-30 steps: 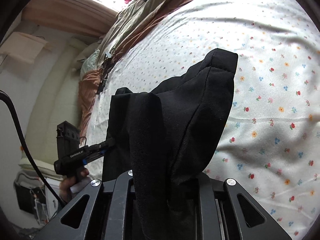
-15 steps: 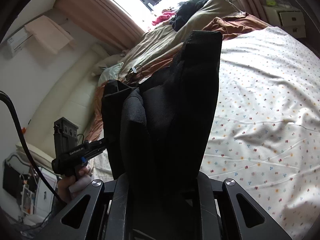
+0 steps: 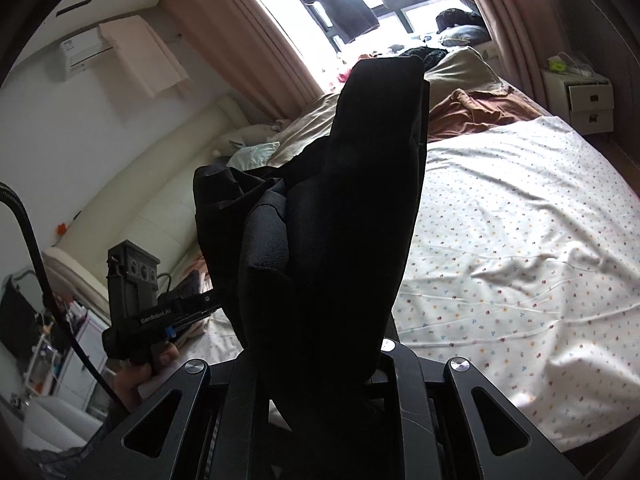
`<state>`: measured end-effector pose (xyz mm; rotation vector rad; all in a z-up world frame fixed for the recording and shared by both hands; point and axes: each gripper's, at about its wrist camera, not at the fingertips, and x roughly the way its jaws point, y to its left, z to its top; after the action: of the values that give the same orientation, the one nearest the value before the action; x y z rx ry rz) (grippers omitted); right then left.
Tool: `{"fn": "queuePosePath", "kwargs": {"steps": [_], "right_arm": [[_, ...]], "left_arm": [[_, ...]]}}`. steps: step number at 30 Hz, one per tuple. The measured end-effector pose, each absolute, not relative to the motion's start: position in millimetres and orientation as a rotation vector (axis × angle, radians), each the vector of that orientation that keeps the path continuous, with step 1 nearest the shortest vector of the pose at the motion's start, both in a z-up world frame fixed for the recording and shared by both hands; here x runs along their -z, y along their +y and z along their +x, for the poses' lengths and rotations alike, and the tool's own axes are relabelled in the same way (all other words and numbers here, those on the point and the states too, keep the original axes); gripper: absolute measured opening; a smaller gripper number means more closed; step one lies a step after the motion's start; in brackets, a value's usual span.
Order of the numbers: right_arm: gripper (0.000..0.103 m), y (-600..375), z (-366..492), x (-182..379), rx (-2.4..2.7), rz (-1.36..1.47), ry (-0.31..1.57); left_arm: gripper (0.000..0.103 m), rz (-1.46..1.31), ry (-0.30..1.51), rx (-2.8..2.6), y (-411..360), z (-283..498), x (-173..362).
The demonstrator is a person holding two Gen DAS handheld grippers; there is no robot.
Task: Fold large clothes
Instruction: 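Lift the black jacket bundle off the sheet with both tools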
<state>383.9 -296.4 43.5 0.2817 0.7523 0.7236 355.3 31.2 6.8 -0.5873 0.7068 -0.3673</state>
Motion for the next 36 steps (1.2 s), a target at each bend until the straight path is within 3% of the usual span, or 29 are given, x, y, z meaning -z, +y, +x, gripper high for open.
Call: {"fn": "queuePosePath", "kwargs": {"steps": [9,21,36], "right_arm": [[0.015,-325.4,360.3,-74.4,-0.727,0.241,0.68],[0.015,-426.7,366.5,-99.7,-0.619,0.246,0.605],[0.015,-549.4,397.7,-98.9,-0.391,0.245,0.635]], "left_arm": [[0.023,-0.562,0.659,0.403,-1.7,316.8,-44.6],[0.022,-0.488,0.639,0.552,-115.2,330.1,-83.5],[0.022,-0.483,0.761,0.765,-293.8,406.7,-56.5]]}}
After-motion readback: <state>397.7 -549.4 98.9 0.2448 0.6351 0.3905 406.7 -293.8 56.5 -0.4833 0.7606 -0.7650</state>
